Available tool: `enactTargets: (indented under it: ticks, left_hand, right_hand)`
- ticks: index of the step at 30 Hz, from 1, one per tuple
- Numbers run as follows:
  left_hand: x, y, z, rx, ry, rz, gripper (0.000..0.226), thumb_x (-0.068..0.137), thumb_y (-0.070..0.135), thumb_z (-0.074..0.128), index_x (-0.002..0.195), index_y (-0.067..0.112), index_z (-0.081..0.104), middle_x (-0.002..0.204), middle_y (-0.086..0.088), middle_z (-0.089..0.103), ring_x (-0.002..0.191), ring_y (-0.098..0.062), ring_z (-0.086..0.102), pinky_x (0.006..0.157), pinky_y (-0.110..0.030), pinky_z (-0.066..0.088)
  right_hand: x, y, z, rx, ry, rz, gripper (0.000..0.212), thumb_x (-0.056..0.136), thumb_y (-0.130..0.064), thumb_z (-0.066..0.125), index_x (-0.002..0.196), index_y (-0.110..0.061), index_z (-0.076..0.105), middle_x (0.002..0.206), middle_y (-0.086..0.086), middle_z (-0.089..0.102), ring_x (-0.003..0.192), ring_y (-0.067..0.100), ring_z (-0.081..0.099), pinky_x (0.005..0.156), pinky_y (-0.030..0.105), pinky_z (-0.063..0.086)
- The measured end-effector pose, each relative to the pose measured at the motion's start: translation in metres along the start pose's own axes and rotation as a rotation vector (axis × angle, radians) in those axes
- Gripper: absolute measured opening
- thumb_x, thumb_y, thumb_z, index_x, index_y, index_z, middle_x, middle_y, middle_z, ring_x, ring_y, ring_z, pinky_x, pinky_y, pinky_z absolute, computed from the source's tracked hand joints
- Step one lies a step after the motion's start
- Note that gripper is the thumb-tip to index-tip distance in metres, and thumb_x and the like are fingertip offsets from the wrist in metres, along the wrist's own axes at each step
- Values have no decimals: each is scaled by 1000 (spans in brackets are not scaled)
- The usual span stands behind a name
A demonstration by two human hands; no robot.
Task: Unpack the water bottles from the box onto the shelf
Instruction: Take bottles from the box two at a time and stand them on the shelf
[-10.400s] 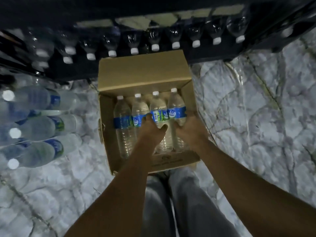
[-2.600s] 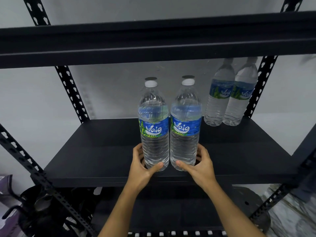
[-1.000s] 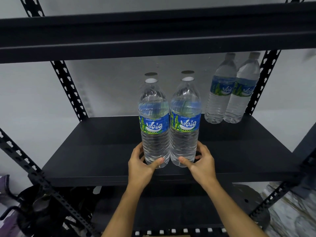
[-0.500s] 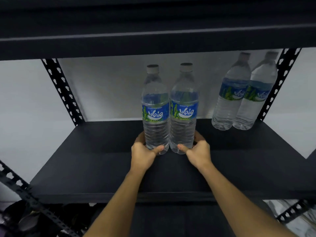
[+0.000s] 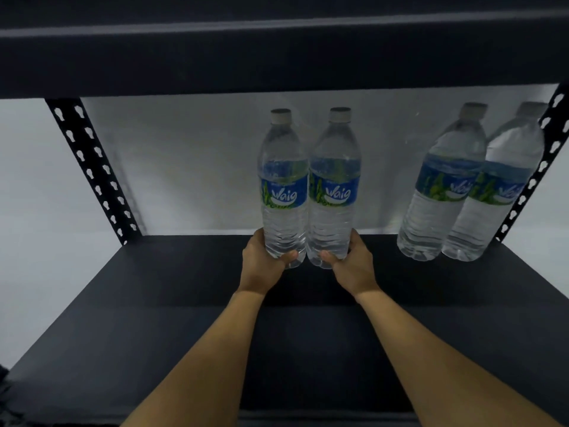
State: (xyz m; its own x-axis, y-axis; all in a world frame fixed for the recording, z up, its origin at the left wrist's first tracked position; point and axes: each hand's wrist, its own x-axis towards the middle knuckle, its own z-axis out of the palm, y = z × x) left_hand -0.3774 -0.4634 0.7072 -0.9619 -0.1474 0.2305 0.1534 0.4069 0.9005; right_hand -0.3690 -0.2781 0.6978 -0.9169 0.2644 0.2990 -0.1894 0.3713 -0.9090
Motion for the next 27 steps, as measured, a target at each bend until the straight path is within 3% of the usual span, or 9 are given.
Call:
enactTargets:
  ticks: [6, 8, 10, 12, 14, 17, 21, 27]
  left_hand:
    - [1, 1, 1, 8, -35, 10, 68, 75, 16, 86, 135, 12, 53, 129, -3, 64, 118, -16, 62, 87, -16, 45]
    - [-3, 5, 0, 62, -71, 24, 72, 79, 20, 84, 140, 11, 46, 138, -7, 54, 127, -20, 54, 93, -21, 41]
    - [-7, 9, -2, 130, -120, 14, 77, 82, 21, 80, 145, 8, 38, 144, -10, 44, 133, -23, 45, 97, -22, 35]
    - [-14, 9, -5, 275, -141, 20, 72, 86, 26, 75, 145, 5, 38, 144, -12, 44, 135, -28, 41, 104, -29, 36]
    - [-26, 5, -9, 489, -171, -3, 64, 91, 37, 68, 142, 7, 43, 141, -13, 48, 133, -32, 41, 110, -38, 36]
    - [-62, -2, -17, 721, -258, -19, 54, 94, 48, 59, 138, 18, 52, 141, -5, 48, 132, -27, 40, 109, -37, 35]
    - [-120, -10, -28, 701, -175, 158, 43, 97, 47, 55, 132, 21, 60, 135, -1, 54, 125, -23, 45, 104, -35, 37]
    - [-196, -6, -45, 662, -124, 237, 36, 97, 44, 56, 123, 20, 65, 125, 4, 59, 120, -19, 50, 104, -35, 38]
  right_hand:
    - [6, 4, -2, -35, -41, -27, 60, 75, -14, 81, 128, -19, 53, 111, -9, 63, 109, 9, 60, 80, 0, 40]
    - [2, 3, -8, -85, -91, -25, 63, 74, -25, 81, 129, -22, 51, 117, -6, 64, 113, 11, 59, 90, 13, 46]
    - [-5, 3, -14, -219, -124, -18, 65, 75, -41, 75, 132, -26, 47, 124, -1, 62, 117, 18, 57, 98, 35, 49]
    - [-22, 2, -20, -450, -111, 10, 61, 81, -43, 69, 134, -21, 47, 126, 6, 58, 119, 26, 52, 100, 44, 45]
    - [-44, 3, -25, -626, -115, 30, 52, 87, -41, 63, 131, -15, 53, 128, 8, 56, 119, 27, 49, 101, 40, 41]
    - [-81, 4, -36, -766, -137, -48, 40, 88, -42, 61, 118, -16, 64, 123, 4, 59, 114, 25, 49, 97, 37, 39]
    - [-122, -6, -49, -810, -140, -84, 36, 88, -41, 60, 115, -18, 67, 121, 0, 61, 114, 25, 49, 98, 39, 39]
    - [-195, -19, -65, -766, -154, -146, 30, 88, -36, 62, 111, -17, 68, 116, -3, 61, 112, 21, 48, 98, 38, 38]
